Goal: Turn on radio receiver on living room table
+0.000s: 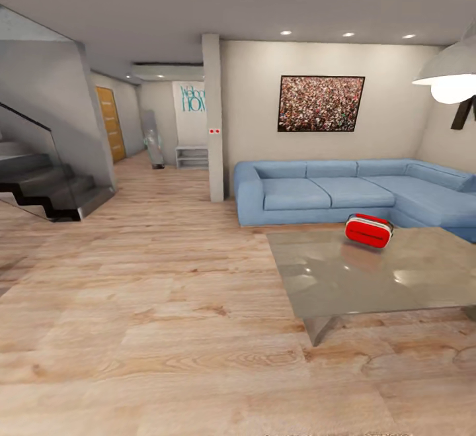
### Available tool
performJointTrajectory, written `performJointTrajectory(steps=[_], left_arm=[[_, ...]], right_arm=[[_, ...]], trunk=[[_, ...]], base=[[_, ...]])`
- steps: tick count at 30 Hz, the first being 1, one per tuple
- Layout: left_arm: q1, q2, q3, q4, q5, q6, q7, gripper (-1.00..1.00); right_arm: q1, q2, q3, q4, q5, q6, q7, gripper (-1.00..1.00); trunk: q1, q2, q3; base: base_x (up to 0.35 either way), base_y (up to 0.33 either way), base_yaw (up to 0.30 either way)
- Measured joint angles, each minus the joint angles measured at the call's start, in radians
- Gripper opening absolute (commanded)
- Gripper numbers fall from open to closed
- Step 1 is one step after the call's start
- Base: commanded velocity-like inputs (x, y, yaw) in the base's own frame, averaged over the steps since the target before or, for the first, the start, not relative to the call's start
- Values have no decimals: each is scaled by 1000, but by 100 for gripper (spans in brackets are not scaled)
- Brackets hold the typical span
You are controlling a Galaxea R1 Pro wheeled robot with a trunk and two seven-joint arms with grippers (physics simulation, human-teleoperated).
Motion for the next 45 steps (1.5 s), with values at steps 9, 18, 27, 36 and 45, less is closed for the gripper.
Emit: performJointTrajectory(steps=[9, 18, 27, 36, 45], left_arm=[[0, -1, 0, 0, 0, 0, 0, 100], [0, -1, 0, 0, 0, 0, 0, 100], [0, -2, 0, 0, 0, 0, 0, 100], [0, -2, 0, 0, 0, 0, 0, 100], [0, -2, 0, 0, 0, 0, 0, 100]], right_arm=[[0, 0, 0, 0, 0, 0, 0, 100], [0, 0, 0, 0, 0, 0, 0, 100], [0, 0, 0, 0, 0, 0, 0, 100], [0, -1, -1, 0, 0, 0, 0, 100], [0, -1, -2, 0, 0, 0, 0, 100]], trunk=[[0, 0, 0], [0, 0, 0], [0, 0, 0], [0, 0, 0], [0, 0, 0]], base=[[0, 0, -294], [0, 0, -294], [0, 0, -294], [0, 0, -294], [0, 0, -294]])
